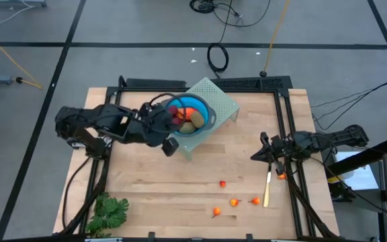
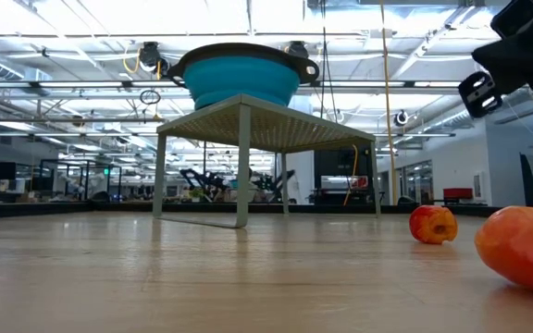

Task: Pick & Place Fruit
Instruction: Put the peach into the collapsible colander on the shelf

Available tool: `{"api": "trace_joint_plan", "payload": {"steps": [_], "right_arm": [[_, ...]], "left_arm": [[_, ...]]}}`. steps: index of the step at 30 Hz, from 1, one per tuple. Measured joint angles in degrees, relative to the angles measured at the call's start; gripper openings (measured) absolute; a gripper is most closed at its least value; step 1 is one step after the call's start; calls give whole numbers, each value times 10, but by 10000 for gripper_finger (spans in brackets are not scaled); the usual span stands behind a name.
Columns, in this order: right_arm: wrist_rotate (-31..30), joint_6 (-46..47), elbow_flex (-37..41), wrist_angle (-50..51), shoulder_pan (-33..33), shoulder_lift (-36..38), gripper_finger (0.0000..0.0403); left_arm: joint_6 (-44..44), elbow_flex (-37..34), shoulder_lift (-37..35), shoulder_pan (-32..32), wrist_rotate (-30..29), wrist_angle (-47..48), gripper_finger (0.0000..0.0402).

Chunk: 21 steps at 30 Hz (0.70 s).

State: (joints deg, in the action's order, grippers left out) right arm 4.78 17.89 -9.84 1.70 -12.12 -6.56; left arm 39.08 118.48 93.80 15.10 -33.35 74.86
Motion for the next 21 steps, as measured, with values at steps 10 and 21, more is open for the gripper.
{"api": "trace_joint_plan", "payload": {"steps": [10,21], "right_arm": [[0,-50,-78,71,0,-68,0],[72,-51,-218,286,0,-226,0]], "left_arm": [[19,-35,-1,31,-14,-40,1],[18,-181,-6,31,20,-183,2]]}}
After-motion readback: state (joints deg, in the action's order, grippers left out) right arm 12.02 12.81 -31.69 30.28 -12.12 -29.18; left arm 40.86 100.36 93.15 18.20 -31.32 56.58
